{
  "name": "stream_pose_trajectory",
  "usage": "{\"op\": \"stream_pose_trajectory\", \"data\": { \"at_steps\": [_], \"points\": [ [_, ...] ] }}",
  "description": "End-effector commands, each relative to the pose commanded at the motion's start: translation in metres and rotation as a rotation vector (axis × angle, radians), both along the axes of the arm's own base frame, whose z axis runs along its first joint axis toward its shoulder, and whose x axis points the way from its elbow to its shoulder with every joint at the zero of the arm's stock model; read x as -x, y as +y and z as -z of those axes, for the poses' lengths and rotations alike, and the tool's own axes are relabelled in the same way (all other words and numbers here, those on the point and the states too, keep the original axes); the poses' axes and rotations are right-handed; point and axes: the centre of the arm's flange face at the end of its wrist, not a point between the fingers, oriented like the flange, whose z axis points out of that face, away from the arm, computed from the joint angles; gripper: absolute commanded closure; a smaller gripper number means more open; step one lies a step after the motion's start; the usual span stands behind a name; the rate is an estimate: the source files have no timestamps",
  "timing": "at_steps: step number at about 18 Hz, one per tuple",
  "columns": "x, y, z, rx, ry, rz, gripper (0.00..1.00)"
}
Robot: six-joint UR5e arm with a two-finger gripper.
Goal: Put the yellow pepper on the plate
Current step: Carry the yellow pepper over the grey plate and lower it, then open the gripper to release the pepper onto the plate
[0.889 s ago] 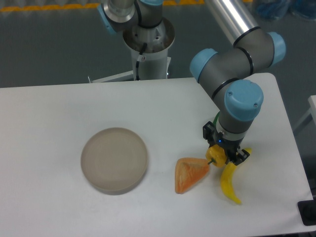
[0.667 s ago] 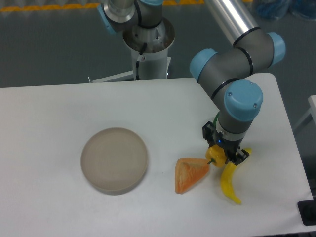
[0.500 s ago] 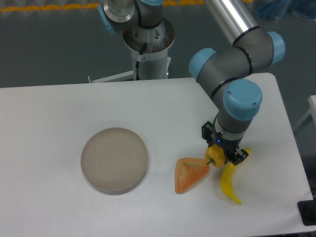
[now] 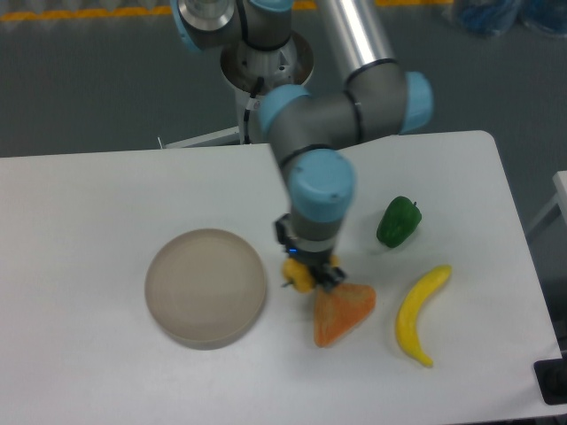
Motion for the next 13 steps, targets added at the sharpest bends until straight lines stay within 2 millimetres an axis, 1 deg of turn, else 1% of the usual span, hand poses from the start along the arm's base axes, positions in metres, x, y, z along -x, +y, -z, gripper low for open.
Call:
{"op": "stream_pose_trajectory", "data": {
  "at_steps": [2,3,4,6,7,8,11,12,13],
  "points": [
    [-0.028,0.006,0.008,0.013,-0.001,0.002,0.91],
    [-0.049,0.01,0.015,0.024,-0.009,0.029,0.86],
    [-0.06,0.012,0.02,0.029,-0.013,0.045,0.84],
    [-0.083,0.02,0.037,0.037,-0.024,0.057,0.77],
    [-0.089,0.023,0.045,0.033,-0.021,0.045,0.76],
    [-0.091,0.025,0.051,0.025,-0.018,0.037,0.76],
    [-0.091,0.026,0.066,0.02,-0.017,0.036,0.73],
    [-0.091,0.026,0.066,0.02,-0.017,0.039,0.68],
    [-0.09,0.027,0.066,0.015,-0.016,0.049,0.51]
  ]
}}
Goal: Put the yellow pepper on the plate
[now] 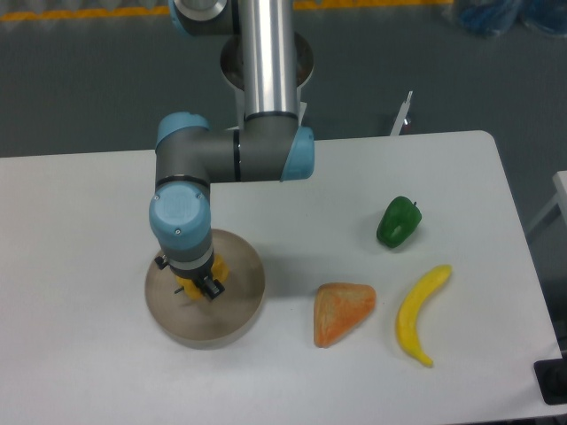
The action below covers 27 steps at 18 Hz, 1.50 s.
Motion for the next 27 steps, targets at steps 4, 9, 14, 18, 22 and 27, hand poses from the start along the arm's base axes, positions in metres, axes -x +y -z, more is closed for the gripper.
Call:
{"op": "stream_pose_trajectory", "data": {
  "at_steps": [4,9,14,18,22,27],
  "points": [
    [0.001,0.0,-0.007,-0.013,0.012,0.004,0.0],
    [0.007,0.003,-0.035,-0.059,0.03,-0.004,0.0],
    [0.099,0.005,-0.082,-0.117,0.125,-0.103,0.0],
    [0.191,-0.015,-0.104,-0.123,0.182,-0.078,0.0],
    [0.26,-0.039,-0.099,-0.107,0.182,-0.053,0.0],
    [0.315,-0.061,-0.089,-0.091,0.176,-0.022,0.0]
  ]
}}
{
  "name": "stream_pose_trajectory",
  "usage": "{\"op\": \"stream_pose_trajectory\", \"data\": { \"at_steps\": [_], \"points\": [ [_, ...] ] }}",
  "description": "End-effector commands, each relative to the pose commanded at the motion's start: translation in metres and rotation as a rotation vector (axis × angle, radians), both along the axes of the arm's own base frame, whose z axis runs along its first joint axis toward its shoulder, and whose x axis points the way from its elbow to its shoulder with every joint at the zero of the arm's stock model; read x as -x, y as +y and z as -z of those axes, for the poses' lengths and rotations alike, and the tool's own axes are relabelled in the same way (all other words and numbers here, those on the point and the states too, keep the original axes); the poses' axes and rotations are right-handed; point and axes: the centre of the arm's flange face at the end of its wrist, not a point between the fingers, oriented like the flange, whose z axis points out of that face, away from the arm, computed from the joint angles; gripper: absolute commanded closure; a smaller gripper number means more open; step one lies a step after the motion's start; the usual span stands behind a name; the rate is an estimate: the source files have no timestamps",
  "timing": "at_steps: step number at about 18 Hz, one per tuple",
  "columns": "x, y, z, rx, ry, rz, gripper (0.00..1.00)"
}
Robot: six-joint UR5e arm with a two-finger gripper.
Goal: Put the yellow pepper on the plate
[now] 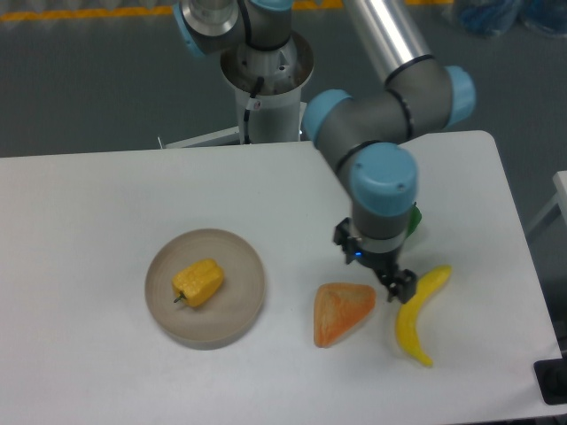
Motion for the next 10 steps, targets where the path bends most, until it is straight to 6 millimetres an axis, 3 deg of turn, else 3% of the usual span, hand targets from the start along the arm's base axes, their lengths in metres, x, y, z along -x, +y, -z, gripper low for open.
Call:
{"op": "stream_pose_trajectory", "data": {
  "at_steps": [10],
  "points": [
    [0.0,0.005,0.0093,-0.001,-0.013,-0.002,0.0]
  ]
}}
